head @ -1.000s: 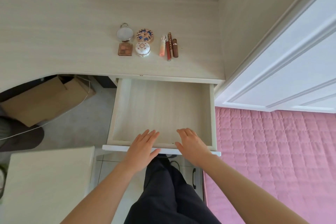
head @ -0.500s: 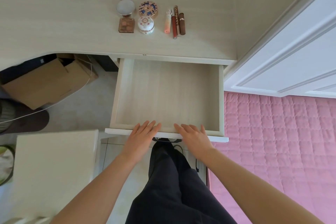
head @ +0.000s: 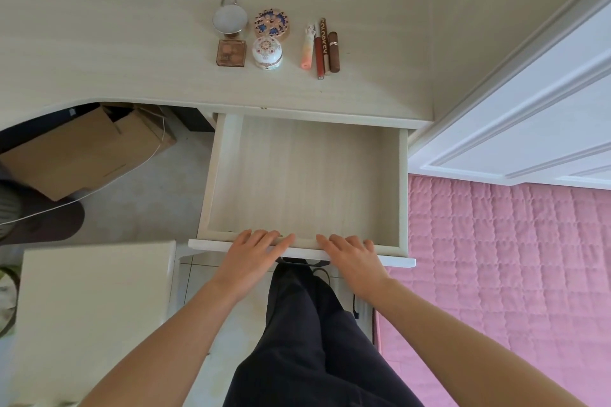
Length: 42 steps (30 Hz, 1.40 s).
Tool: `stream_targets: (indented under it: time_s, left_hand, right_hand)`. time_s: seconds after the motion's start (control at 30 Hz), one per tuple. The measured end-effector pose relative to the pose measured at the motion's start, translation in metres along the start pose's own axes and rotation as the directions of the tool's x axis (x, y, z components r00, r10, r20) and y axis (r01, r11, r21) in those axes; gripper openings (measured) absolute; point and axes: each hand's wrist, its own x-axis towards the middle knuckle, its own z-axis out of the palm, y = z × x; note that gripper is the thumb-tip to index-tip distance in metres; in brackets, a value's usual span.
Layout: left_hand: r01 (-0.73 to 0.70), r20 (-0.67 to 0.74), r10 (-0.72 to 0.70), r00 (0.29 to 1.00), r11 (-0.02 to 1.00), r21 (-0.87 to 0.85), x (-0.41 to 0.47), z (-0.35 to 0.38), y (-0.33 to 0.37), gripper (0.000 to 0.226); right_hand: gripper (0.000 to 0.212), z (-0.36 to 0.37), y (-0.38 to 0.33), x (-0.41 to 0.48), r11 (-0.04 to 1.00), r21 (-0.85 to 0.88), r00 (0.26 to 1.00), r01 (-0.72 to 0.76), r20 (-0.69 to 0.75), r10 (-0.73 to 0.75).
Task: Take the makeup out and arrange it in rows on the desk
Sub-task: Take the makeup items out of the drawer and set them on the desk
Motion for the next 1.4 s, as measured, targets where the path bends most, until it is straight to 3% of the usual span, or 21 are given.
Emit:
stream_targets:
  time_s: [0.27,0.43,0.8,0.97,1.1,1.4]
  left_hand:
    - [-0.027,0.088,0.022,0.996,0.998,0.054,0.032,-0.021,-0.019,0.100]
    - [-0.030,0.071,0.025,0.997,0.997,0.078,0.058,-0.033,-0.036,0.089]
    - [-0.029,0.058,0.027,0.998,0.999,0.043,0.105,-0.046,-0.063,0.089]
    - [-0.002,-0.065,0.004,0.998,1.000,0.027,0.124,-0.052,-0.071,0.089]
    - [0.079,-0.210,-0.094,0.973,0.994,-0.078,0.131,-0.054,-0.076,0.080]
    - [0.188,-0.370,-0.310,0.876,0.925,-0.330,0.132,-0.054,-0.085,0.029]
  right_hand:
    - [0.090,-0.025,0.019,0.023,1.000,-0.009,1.000,0.004,-0.013,-0.004]
    - [0.089,-0.043,0.027,0.045,1.000,-0.013,0.999,-0.016,-0.029,0.016]
    - [0.092,-0.077,0.053,0.082,0.998,-0.063,0.999,-0.026,-0.038,0.024]
    - [0.095,-0.089,0.061,0.097,0.995,-0.090,0.997,-0.050,-0.070,0.044]
    - [0.096,-0.100,0.067,0.108,0.995,-0.071,0.993,-0.068,-0.100,0.061]
    - [0.065,-0.103,0.066,0.106,0.985,0.135,0.941,-0.109,-0.305,0.146]
